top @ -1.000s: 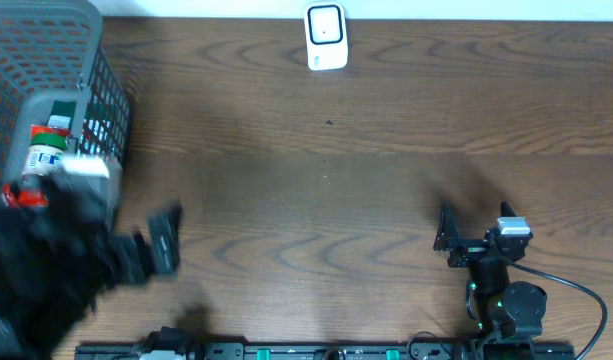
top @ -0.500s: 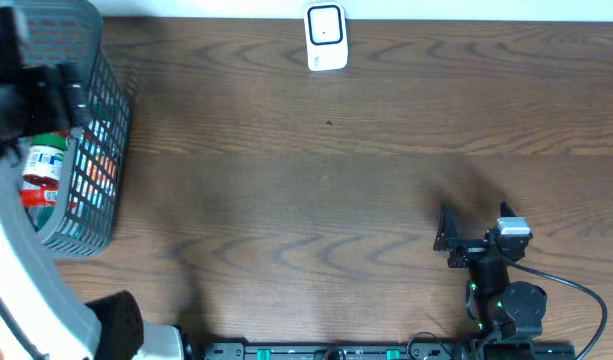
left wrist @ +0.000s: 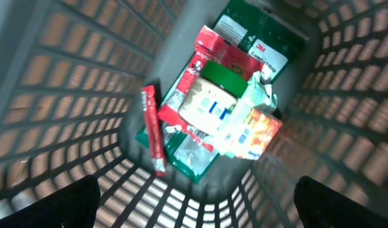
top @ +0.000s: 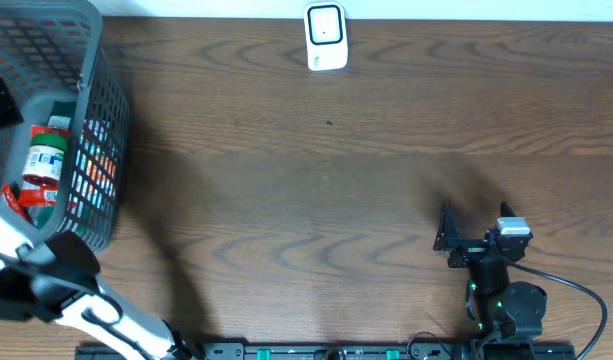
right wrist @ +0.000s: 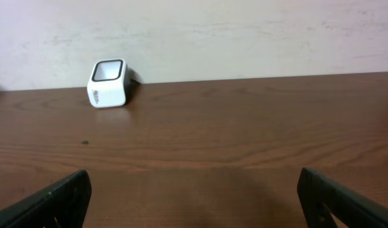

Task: Scan the item barcode
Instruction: 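Reach the left gripper into the grey basket and grasp the green-lidded jar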

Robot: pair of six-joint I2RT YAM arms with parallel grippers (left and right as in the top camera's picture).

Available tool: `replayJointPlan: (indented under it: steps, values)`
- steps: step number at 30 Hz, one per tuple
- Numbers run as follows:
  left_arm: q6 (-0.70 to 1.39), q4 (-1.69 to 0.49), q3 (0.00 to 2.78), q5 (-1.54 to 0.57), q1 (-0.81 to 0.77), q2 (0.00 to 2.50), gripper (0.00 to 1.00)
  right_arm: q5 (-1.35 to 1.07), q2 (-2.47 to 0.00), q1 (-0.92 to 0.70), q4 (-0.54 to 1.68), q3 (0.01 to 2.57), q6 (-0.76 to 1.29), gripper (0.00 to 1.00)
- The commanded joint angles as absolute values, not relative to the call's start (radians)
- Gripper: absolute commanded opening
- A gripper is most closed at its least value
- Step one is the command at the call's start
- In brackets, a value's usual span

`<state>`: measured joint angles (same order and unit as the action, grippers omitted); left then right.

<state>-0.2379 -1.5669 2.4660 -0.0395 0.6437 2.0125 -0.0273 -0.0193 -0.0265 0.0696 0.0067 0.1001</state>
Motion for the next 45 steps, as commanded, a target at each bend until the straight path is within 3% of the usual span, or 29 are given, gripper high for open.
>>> replayJointPlan:
  steps: [1,25,38,45]
  values:
    - [-0.274,-1.558,2.465,-0.098,0.656,2.093,0.98,-0.031,-0.016,-0.014,0.073,0.006,0.111,0.99]
    - [-0.327,-1.530,2.463,-0.150,0.656,2.464,0.98,-0.031,-0.016,-0.014,0.073,0.006,0.111,0.99]
    - [-0.289,-1.500,2.499,-0.337,0.667,2.252,0.98,-0.031,-0.016,-0.014,0.073,0.006,0.111,0.99]
    - [-0.293,-1.470,2.482,-0.263,0.667,2.178,0.98,-0.031,-0.016,-0.014,0.073,0.006,0.111,0.99]
